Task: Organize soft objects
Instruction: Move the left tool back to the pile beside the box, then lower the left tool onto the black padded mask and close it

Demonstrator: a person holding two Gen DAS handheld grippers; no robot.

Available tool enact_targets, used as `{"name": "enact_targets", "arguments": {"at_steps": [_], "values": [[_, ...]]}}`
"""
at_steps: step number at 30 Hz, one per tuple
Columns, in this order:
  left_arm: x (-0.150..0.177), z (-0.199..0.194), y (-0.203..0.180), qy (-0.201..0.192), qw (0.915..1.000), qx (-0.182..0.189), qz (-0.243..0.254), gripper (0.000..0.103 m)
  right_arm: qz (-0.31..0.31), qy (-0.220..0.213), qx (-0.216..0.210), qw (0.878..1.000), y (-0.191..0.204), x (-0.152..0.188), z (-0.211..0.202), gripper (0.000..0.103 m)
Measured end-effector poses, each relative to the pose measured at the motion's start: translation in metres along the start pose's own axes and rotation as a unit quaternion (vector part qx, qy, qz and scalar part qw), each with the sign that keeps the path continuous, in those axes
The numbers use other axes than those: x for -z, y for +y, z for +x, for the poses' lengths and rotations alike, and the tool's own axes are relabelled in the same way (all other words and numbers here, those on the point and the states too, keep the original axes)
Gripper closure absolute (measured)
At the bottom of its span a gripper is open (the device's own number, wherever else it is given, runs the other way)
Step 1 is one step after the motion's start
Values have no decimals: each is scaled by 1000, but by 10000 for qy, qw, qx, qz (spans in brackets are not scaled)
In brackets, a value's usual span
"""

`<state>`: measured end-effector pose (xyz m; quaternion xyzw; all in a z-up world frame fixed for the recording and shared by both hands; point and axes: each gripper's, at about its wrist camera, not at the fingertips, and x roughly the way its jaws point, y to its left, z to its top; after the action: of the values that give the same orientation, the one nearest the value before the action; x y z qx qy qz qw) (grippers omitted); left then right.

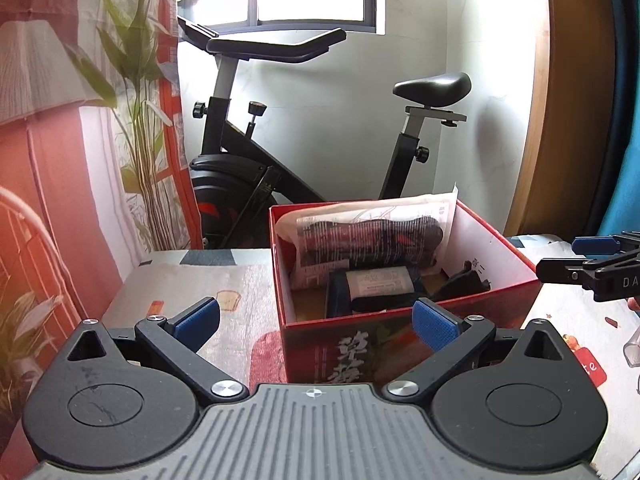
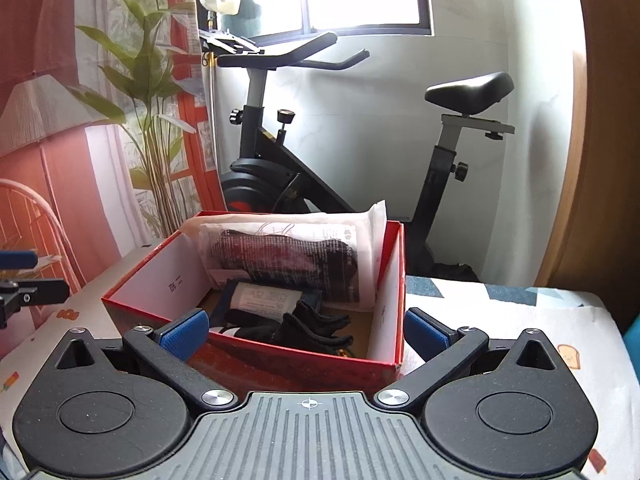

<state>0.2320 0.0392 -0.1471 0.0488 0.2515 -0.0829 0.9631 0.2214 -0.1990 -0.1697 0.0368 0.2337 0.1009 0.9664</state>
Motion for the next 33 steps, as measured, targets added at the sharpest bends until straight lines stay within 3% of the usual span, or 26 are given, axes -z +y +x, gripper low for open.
{"name": "enact_targets", "arguments": {"at_steps": [17, 33], "values": [[72, -27, -3, 168, 9977, 1, -662, 0, 350, -82, 121, 9993, -3, 75, -43, 0], [112, -19, -4, 535, 9926, -11, -1086, 0, 6, 311, 112, 9995, 10, 145, -36, 0]]}}
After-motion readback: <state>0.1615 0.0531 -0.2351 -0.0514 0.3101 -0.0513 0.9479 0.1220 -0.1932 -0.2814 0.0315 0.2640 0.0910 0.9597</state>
